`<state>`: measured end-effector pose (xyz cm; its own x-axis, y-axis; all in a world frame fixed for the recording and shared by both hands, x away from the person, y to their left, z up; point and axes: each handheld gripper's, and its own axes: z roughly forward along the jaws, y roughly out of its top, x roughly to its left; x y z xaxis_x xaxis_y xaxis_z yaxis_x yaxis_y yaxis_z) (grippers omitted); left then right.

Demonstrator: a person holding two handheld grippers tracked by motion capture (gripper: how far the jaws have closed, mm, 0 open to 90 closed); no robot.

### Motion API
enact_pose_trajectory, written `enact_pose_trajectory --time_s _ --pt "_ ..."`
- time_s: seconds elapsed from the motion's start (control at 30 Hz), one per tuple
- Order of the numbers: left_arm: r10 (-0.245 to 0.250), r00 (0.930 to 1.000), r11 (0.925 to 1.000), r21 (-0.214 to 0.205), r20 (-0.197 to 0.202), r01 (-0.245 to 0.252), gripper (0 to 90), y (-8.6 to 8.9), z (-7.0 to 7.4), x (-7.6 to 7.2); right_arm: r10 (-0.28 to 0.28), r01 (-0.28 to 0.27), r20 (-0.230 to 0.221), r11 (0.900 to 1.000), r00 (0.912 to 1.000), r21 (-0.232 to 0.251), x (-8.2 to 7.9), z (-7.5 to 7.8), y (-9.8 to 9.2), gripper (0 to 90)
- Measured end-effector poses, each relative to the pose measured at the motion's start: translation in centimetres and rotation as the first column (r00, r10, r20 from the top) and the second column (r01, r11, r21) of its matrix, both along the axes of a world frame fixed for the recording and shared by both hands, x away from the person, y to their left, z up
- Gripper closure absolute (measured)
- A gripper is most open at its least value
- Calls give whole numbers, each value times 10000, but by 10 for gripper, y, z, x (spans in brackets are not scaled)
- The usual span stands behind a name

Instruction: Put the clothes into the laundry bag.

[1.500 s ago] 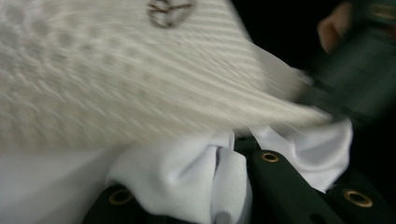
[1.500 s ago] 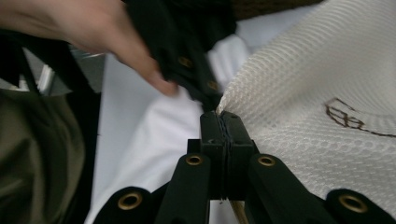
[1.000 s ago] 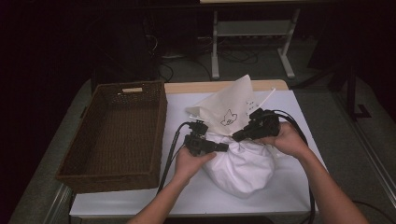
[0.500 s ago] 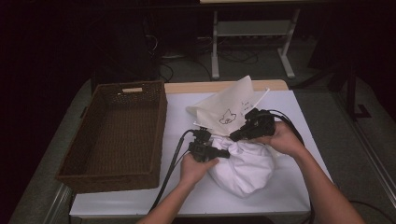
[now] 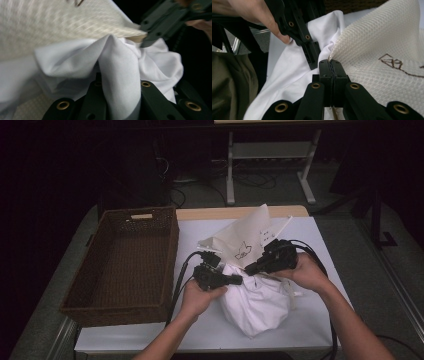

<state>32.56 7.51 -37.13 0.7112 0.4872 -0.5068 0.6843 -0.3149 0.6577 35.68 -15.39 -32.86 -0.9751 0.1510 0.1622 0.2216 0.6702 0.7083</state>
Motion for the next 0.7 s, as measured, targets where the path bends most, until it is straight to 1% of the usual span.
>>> enact_pose_trajectory --time_s 0.03,0.07,0.1,0.13,0.17,0.2,0.23,0.27,0.3,0.33,0.37,0.4,0.43,0.47,0.5,0.53,0.57,0.6,0.63,0.7 --pt "-64 9999 9999 92 -88 64 839 -3 -2 3 177 -176 -27 9997 9998 155 -3 3 5 887" --pt "-45 9999 9999 142 -161 47 839 -5 -5 5 256 -256 -47 9996 9997 146 -5 4 8 888" --pt "-45 9999 9999 142 -161 47 839 -5 -5 5 256 -256 -47 9996 9997 146 -5 4 8 888" --pt "10 9994 9995 309 -348 1 839 -14 -17 13 454 -453 -26 9985 9990 309 -7 6 13 889" --pt "147 9990 9993 337 -411 -133 838 -18 -24 19 576 -573 -53 9973 9983 465 -8 8 15 889" --pt "147 9990 9993 337 -411 -133 837 -18 -24 19 576 -573 -53 9973 9983 465 -8 8 15 889" --pt "662 9958 9974 318 -638 -643 836 -27 -38 29 531 -524 -92 9966 9985 633 -6 7 17 889" --pt "662 9958 9974 318 -638 -643 835 -27 -38 29 531 -524 -92 9966 9985 633 -6 7 17 889" --pt "1046 9922 9942 325 -672 -1026 830 -32 -44 37 309 -293 -259 9978 9992 594 1 2 13 888" --pt "1046 9922 9942 325 -672 -1026 823 -32 -44 37 309 -293 -259 9978 9992 594 1 2 13 888" --pt "1238 9889 9923 201 -821 -1225 812 -33 -44 40 24 7 -422 9975 9991 713 7 -5 6 888" --pt "1241 9886 9922 212 -852 -1227 791 -32 -44 41 -85 121 -470 9969 9989 778 9 -7 3 888" --pt "1297 9887 9911 389 -747 -1271 757 -28 -39 40 -267 304 -492 9966 9984 760 11 -9 -1 888" --pt "1297 9887 9911 389 -747 -1271 716 -28 -39 40 -267 304 -492 9966 9984 760 11 -9 -1 888" --pt "1101 9909 9928 561 -770 -1059 655 -23 -34 35 -463 484 -420 9976 9980 486 14 -12 -6 887" --pt "1101 9909 9928 561 -770 -1059 591 -23 -34 35 -463 484 -420 9976 9980 486 14 -12 -6 887" --pt "889 9935 9925 899 -716 -823 537 -15 -27 27 -578 591 -402 9978 9975 316 15 -15 -8 887" --pt "813 9945 9922 1003 -664 -744 485 -10 -23 23 -590 598 -377 9980 9975 215 15 -15 -9 887" --pt "706 9956 9922 1076 -615 -637 457 -2 -19 18 -605 612 -367 9980 9975 176 15 -16 -9 887" --pt "782 9951 9920 1038 -608 -716 418 11 -15 11 -643 648 -312 9978 9974 147 14 -15 -8 887"
